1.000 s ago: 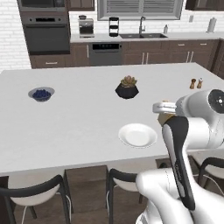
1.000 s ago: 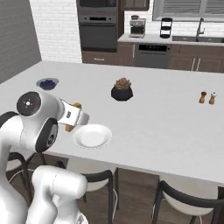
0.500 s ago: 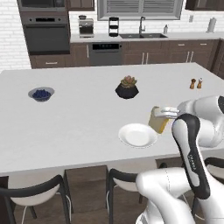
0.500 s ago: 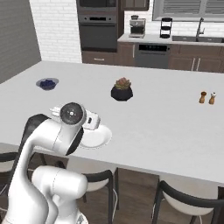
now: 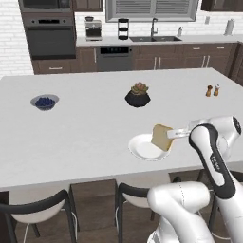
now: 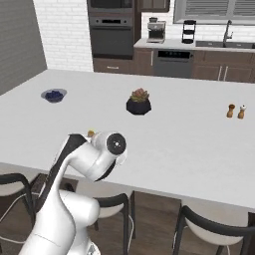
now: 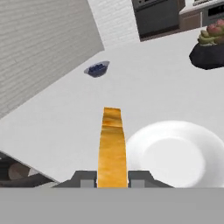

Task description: Start the toaster. Once the lever pops up, take the bread to the plate on the dining counter.

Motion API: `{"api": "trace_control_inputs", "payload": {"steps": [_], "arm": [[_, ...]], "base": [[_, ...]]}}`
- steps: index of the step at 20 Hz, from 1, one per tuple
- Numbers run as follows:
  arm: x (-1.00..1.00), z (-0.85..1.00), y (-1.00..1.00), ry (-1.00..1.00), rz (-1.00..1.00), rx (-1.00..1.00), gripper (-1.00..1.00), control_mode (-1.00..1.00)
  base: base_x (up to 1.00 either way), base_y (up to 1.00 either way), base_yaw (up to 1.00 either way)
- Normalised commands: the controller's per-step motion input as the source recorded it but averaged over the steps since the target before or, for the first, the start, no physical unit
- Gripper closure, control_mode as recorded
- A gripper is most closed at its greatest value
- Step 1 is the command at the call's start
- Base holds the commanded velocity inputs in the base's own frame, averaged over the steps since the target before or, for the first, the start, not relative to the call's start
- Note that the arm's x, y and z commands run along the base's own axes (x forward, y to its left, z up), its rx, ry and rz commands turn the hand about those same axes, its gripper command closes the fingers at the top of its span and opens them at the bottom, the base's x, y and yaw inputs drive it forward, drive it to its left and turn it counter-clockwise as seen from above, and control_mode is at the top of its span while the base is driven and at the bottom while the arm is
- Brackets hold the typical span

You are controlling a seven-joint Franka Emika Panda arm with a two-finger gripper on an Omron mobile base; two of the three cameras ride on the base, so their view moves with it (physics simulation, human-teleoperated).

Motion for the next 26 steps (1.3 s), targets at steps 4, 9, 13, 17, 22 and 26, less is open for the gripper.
{"api": "trace_control_inputs", "payload": {"steps": [4, 9, 13, 17, 22, 26], "arm": [[0.39, -0.56, 0.01, -0.01, 0.1, 0.0, 1.0, -1.0], [0.58, -0.42, 0.17, 0.0, 0.0, 0.0, 1.0, -1.0], [0.63, -0.32, 0.11, 0.0, 0.0, 0.0, 1.0, -1.0], [0.34, -0.18, 0.04, 0.0, 0.0, 0.0, 1.0, -1.0], [0.16, -0.14, 0.11, 0.0, 0.0, -0.01, 1.0, -1.0], [0.04, -0.02, 0.06, 0.03, -0.01, -0.03, 1.0, -1.0]], "base": [[0.0, 0.0, 0.0], [0.0, 0.0, 0.0], [0.0, 0.0, 0.0], [0.0, 0.0, 0.0], [0.0, 0.0, 0.0], [0.0, 0.0, 0.0]]}}
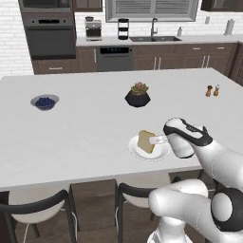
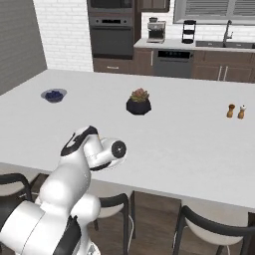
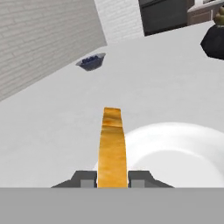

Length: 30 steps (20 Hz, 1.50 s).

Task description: Start the toaster. Once the lever pops up, take the bread to the plate on the dining counter.

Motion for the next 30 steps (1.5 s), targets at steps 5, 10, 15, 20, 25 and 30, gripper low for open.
{"api": "trace_control_inputs", "payload": {"steps": [5, 10, 15, 20, 25, 30], "arm": [[0.05, -0.02, 0.02, 0.1, -0.05, -0.06, 1.0, -1.0], [0.25, -0.08, 0.0, 0.11, -0.04, -0.04, 1.0, -1.0], [0.16, -0.19, 0.0, 0.09, -0.02, -0.01, 1.0, -1.0], [0.01, -0.33, 0.0, 0.01, 0.0, -0.01, -1.0, -1.0], [0.02, -0.18, 0.0, 0.0, -0.01, -0.03, -1.0, -1.0], [-0.07, 0.0, -0.24, 0.0, -0.11, -0.05, -1.0, -1.0]], "base": [[0.0, 0.0, 0.0], [0.0, 0.0, 0.0], [0.0, 0.0, 0.0], [0.0, 0.0, 0.0], [0.0, 0.0, 0.0], [0.0, 0.0, 0.0]]}}
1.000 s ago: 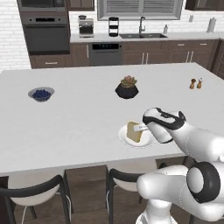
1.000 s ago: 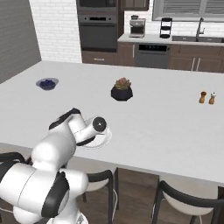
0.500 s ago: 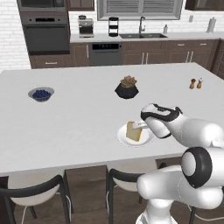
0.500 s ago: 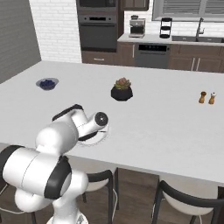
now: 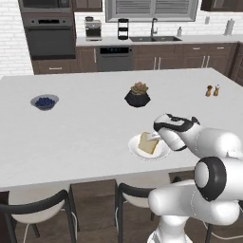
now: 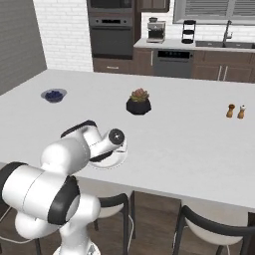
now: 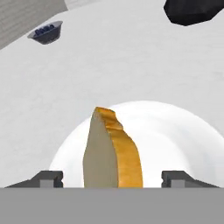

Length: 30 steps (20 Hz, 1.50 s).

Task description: Start the toaster. Once the lever pops up, take the bread to the plate on the dining counter.

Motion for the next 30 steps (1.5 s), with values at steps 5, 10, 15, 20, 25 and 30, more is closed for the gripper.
{"api": "trace_control_inputs", "payload": {"steps": [5, 10, 15, 20, 25, 30], "arm": [[0.0, 0.01, -0.46, 0.0, -0.18, -0.05, -1.0, -1.0], [0.0, 0.06, -0.51, 0.03, -0.2, -0.05, -1.0, -1.0], [-0.06, 0.2, -0.43, 0.03, -0.19, -0.03, -1.0, -1.0], [-0.56, 0.95, -0.03, 0.0, -0.11, 0.0, -1.0, -1.0], [-0.63, 1.0, 0.0, 0.01, -0.11, 0.0, -1.0, -1.0], [-0.54, 1.0, 0.0, 0.16, -0.16, 0.0, -1.0, -1.0]], "base": [[0.0, 0.0, 0.0], [0.0, 0.0, 0.0], [0.0, 0.0, 0.0], [0.0, 0.0, 0.0], [0.0, 0.0, 0.0], [0.0, 0.0, 0.0]]}}
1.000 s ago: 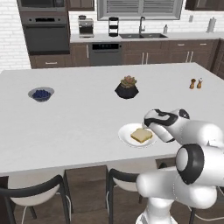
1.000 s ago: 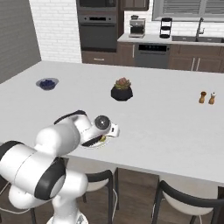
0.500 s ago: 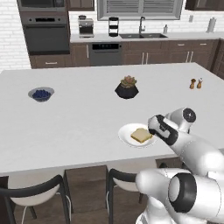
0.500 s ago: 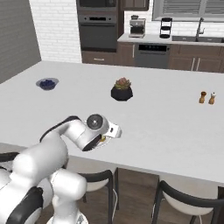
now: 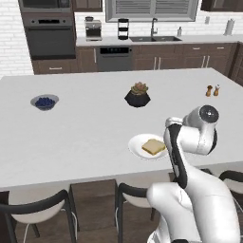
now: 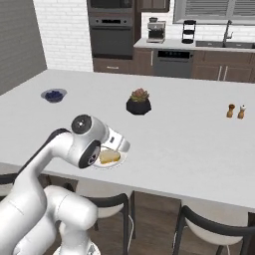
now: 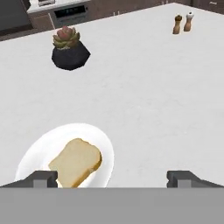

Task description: Start the toaster. Once the lever pops up, take the bread to the plate on the dining counter.

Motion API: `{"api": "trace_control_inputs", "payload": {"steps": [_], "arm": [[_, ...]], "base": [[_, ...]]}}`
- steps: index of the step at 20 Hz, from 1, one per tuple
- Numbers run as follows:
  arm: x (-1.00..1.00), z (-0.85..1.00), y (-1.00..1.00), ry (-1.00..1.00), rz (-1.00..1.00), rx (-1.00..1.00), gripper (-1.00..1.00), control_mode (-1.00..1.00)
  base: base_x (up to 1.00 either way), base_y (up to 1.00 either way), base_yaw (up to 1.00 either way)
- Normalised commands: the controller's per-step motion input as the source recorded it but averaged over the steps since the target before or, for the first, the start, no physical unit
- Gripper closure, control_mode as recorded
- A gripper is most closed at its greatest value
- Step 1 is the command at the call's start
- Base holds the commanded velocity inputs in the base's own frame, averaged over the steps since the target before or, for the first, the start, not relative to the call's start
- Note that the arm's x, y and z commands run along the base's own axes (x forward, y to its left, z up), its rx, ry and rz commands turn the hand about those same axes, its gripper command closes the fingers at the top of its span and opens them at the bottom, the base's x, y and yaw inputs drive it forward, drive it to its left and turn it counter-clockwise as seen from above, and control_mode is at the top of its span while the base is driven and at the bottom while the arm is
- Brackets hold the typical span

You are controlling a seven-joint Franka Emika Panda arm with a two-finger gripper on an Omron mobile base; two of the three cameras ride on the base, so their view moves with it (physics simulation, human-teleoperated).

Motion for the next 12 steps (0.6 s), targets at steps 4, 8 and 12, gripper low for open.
{"api": "trace_control_inputs", "payload": {"steps": [4, 8, 12], "arm": [[-0.83, 0.7, -0.08, 0.29, -0.18, 0.05, -1.0, -1.0], [-0.93, 0.42, -0.14, 0.35, -0.17, 0.1, -1.0, -1.0], [-1.0, 0.09, -0.16, 0.33, -0.16, 0.11, -1.0, -1.0]], "base": [[0.0, 0.0, 0.0], [0.0, 0.0, 0.0], [0.0, 0.0, 0.0]]}}
